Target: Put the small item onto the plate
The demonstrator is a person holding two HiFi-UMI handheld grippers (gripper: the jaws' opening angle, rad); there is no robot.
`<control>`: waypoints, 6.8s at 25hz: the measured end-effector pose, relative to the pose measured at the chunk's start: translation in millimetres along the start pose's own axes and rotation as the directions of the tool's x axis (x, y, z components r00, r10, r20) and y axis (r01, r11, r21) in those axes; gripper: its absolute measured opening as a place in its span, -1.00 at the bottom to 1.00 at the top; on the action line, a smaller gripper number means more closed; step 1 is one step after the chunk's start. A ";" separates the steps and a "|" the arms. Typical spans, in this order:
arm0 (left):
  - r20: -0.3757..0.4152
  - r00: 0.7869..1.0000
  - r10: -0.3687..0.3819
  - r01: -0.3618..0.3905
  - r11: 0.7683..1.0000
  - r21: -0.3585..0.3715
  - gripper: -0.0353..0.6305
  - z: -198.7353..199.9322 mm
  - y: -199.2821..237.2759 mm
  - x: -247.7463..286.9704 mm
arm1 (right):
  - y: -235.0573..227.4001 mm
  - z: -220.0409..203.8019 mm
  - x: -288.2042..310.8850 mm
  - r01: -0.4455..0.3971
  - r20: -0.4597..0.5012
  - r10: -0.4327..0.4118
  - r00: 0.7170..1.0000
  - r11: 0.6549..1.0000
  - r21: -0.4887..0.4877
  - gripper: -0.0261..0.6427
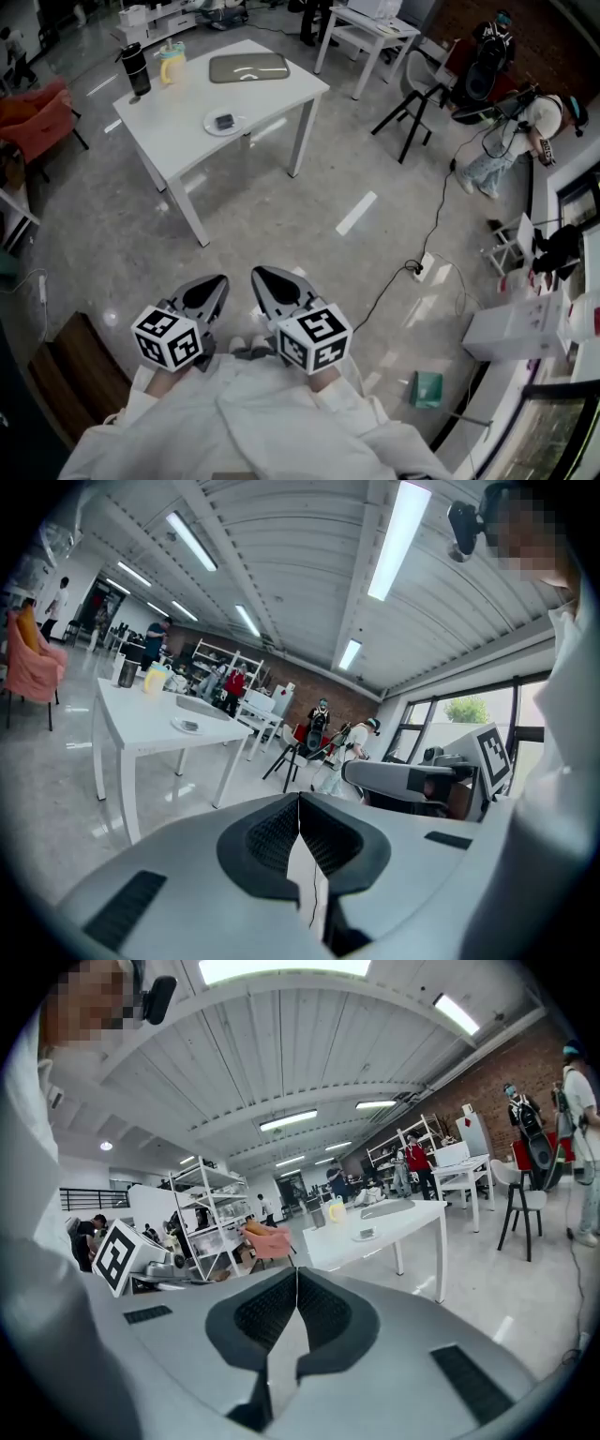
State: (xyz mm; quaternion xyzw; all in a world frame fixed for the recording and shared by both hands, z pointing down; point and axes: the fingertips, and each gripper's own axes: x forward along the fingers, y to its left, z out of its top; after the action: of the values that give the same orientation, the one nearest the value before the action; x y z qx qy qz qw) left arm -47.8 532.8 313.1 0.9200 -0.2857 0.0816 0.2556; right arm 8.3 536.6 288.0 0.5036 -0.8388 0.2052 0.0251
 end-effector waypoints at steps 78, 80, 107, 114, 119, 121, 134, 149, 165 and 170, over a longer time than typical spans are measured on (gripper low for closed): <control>-0.102 0.992 0.069 -0.072 0.997 -0.026 -0.86 213.7 330.6 297.1 | -257.0 163.7 403.8 -0.122 -0.090 0.143 0.986 0.971 0.205 -0.88; -0.100 0.991 0.083 -0.087 0.995 -0.038 -0.86 225.4 343.9 310.1 | -269.9 173.8 420.1 -0.133 -0.096 0.155 0.983 0.971 0.199 -0.88; -0.094 0.962 0.256 -0.272 0.929 -0.250 -0.86 248.8 444.5 352.8 | -330.5 161.9 511.2 -0.243 -0.273 0.299 0.914 0.945 0.220 -0.88; -0.128 0.964 0.232 -0.258 0.931 -0.259 -0.86 245.5 455.9 348.2 | -325.3 148.3 523.6 -0.221 -0.323 0.286 0.902 0.950 0.222 -0.87; -0.172 0.958 0.228 -0.268 0.928 -0.259 -0.86 242.4 464.4 344.0 | -316.5 142.5 527.5 -0.217 -0.363 0.280 0.889 0.954 0.204 -0.87; -0.184 0.957 0.223 -0.267 0.927 -0.264 -0.86 241.3 466.6 343.0 | -317.5 144.1 528.3 -0.209 -0.363 0.265 0.893 0.960 0.188 -0.87; -0.230 0.926 0.300 -0.359 0.889 -0.285 -0.86 224.4 492.2 328.6 | -331.6 128.8 528.5 -0.148 -0.396 0.212 0.893 0.971 0.186 -0.87; -0.286 0.921 0.263 -0.347 0.889 -0.300 -0.65 201.1 473.8 317.9 | -330.4 107.0 503.3 -0.129 -0.482 0.209 0.851 0.973 0.194 -0.74; -0.385 0.891 0.239 -0.373 0.869 -0.325 -0.47 166.9 487.6 320.3 | -351.2 64.8 504.6 0.003 -0.577 0.074 0.813 0.991 0.131 -0.46; -0.383 0.894 0.234 -0.370 0.867 -0.334 -0.47 165.1 487.6 321.4 | -357.6 58.0 504.1 0.034 -0.592 0.048 0.805 0.991 0.127 -0.46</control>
State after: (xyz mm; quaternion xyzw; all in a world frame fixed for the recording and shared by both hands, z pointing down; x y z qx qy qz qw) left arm -59.1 -52.4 473.5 0.7644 -0.3918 0.2140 0.4652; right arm 76.0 -51.6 474.4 0.4117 -0.7754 0.4069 0.2522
